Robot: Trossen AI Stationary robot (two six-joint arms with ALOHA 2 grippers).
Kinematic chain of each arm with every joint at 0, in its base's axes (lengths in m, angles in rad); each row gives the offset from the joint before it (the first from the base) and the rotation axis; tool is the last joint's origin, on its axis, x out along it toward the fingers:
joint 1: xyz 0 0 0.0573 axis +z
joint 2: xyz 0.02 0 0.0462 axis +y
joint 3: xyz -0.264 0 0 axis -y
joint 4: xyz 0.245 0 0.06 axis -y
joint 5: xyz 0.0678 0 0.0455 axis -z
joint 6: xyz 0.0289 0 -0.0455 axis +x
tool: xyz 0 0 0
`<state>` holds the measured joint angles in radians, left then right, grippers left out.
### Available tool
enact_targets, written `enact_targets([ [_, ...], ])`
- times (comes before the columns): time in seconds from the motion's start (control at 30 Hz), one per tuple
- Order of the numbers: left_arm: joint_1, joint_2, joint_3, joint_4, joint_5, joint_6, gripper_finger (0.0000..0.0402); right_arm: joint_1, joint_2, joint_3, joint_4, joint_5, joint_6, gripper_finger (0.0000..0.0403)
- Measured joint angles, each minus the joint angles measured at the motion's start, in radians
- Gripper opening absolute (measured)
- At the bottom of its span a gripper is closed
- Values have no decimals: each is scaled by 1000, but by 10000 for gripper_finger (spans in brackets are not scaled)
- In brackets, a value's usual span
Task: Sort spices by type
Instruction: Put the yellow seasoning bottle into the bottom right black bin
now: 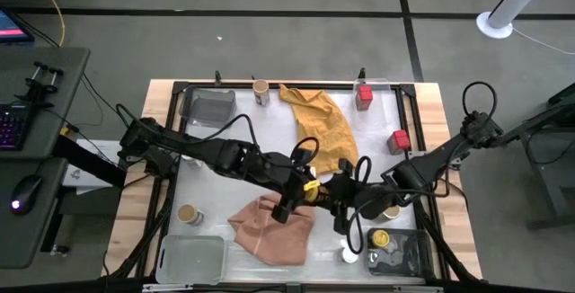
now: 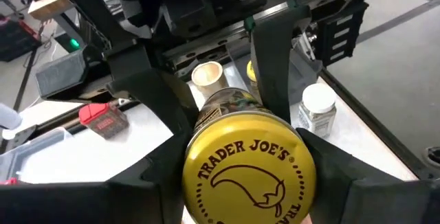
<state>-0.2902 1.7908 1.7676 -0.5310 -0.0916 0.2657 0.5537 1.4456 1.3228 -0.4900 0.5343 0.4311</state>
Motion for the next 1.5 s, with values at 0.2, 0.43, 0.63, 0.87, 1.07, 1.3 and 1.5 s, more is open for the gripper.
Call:
enact_targets([
  [0.2, 13, -10, -1, -44, 6, 22, 192, 0, -1, 21, -8, -10, -9, 252],
  [0.43, 44, -57, -2, -206, -44, 25, 192, -5, -3, 169, -266, -7, 41, 317],
  [0.63, 50, -33, -19, -380, -106, -29, 192, -2, -4, 256, -520, 32, 205, 321],
  [0.87, 153, 106, -74, -564, -120, -211, 192, -2, -2, 224, -692, 38, 453, 322],
  [1.07, 226, 221, -87, -626, 14, -290, 192, -2, -2, 176, -673, 34, 513, 322],
  [1.3, 217, 225, -84, -562, 14, -280, 231, -2, -2, 172, -649, 37, 512, 322],
  [1.5, 201, 214, -68, -482, 66, -284, 338, -2, -2, 172, -649, 38, 511, 322],
])
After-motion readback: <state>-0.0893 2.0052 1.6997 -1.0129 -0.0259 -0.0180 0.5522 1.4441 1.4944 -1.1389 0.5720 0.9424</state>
